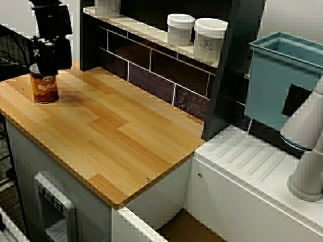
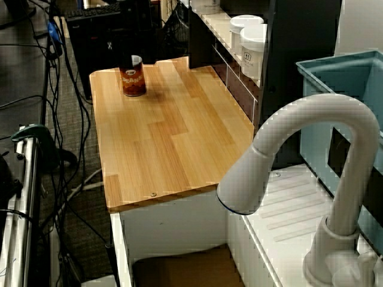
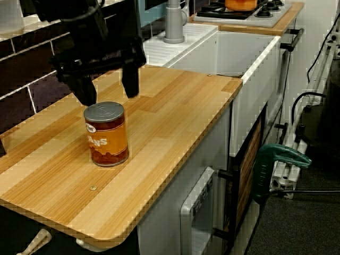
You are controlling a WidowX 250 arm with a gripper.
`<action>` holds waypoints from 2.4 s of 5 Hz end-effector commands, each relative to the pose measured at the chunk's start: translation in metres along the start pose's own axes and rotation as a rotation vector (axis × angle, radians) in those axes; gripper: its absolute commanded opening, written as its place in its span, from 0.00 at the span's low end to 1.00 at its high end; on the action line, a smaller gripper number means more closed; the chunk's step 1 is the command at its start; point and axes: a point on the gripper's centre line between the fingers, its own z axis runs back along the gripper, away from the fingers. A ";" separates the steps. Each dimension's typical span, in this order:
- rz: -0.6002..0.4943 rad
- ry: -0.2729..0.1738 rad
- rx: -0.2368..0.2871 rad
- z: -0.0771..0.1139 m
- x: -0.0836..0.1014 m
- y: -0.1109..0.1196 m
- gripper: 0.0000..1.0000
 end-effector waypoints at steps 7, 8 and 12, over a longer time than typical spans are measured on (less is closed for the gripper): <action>0.952 -0.028 0.252 0.026 -0.094 0.013 1.00; 0.989 -0.017 0.278 0.020 -0.093 0.023 1.00; 0.849 -0.003 0.207 -0.007 -0.035 0.005 1.00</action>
